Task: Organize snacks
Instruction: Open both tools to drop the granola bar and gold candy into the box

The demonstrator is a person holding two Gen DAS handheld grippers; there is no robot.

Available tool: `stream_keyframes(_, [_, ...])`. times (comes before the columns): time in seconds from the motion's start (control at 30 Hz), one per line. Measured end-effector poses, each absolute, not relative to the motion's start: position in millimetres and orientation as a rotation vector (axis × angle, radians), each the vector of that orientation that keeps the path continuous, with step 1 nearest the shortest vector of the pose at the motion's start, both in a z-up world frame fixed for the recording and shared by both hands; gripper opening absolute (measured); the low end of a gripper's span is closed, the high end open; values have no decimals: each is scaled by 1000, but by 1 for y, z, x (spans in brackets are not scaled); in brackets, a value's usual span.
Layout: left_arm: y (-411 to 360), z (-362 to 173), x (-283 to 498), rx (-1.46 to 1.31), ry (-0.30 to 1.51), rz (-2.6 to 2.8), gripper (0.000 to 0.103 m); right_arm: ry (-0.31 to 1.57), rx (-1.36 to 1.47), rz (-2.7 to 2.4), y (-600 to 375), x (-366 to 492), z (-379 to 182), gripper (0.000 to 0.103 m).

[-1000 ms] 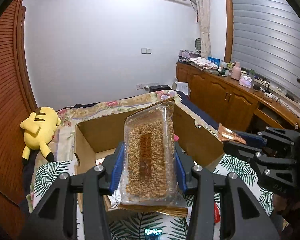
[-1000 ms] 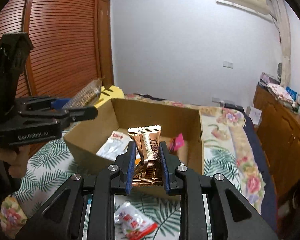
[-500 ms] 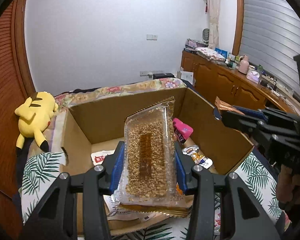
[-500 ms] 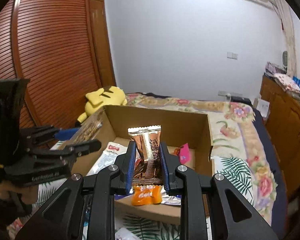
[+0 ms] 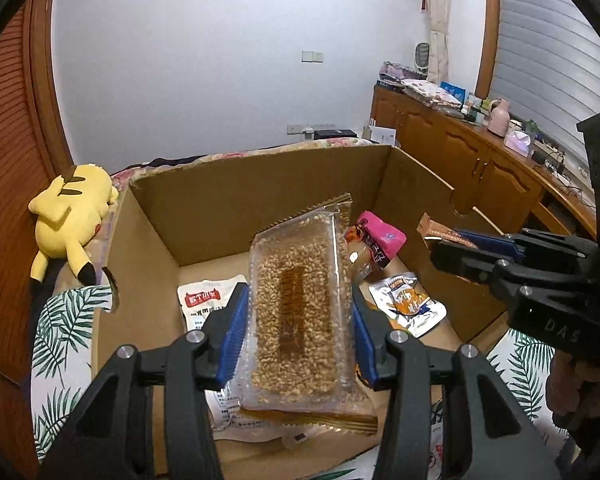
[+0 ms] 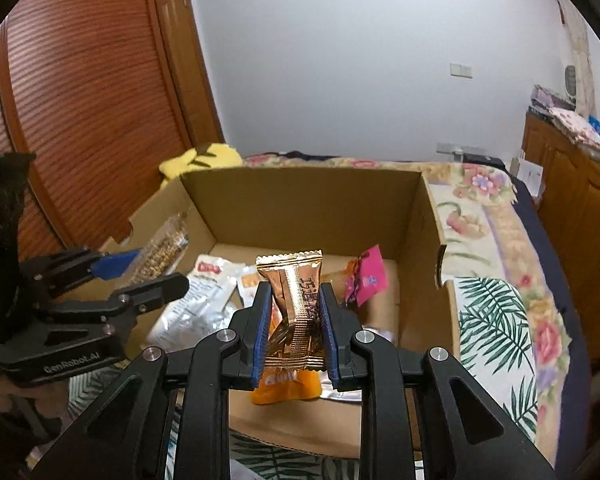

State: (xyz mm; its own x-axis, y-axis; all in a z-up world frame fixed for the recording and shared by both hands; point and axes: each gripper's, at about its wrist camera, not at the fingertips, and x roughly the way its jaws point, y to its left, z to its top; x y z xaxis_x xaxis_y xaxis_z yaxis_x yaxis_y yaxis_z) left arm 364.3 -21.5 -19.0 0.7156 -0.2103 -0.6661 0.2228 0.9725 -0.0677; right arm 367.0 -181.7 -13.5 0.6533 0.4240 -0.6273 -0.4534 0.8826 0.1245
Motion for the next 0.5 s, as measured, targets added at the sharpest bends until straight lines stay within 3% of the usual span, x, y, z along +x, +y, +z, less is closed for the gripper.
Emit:
stream_keyframes(0.27, [-21, -20, 362, 25, 722, -222, 50, 742, -54, 491, -172, 368, -27, 25])
stream_keyframes(0.33, [-22, -19, 359, 33, 725, -222, 50, 736, -57, 468, -173, 366, -28, 33])
stream_keyframes(0.5, [-18, -9, 344, 27, 710, -246, 51, 729, -56, 460, -180, 355, -22, 35])
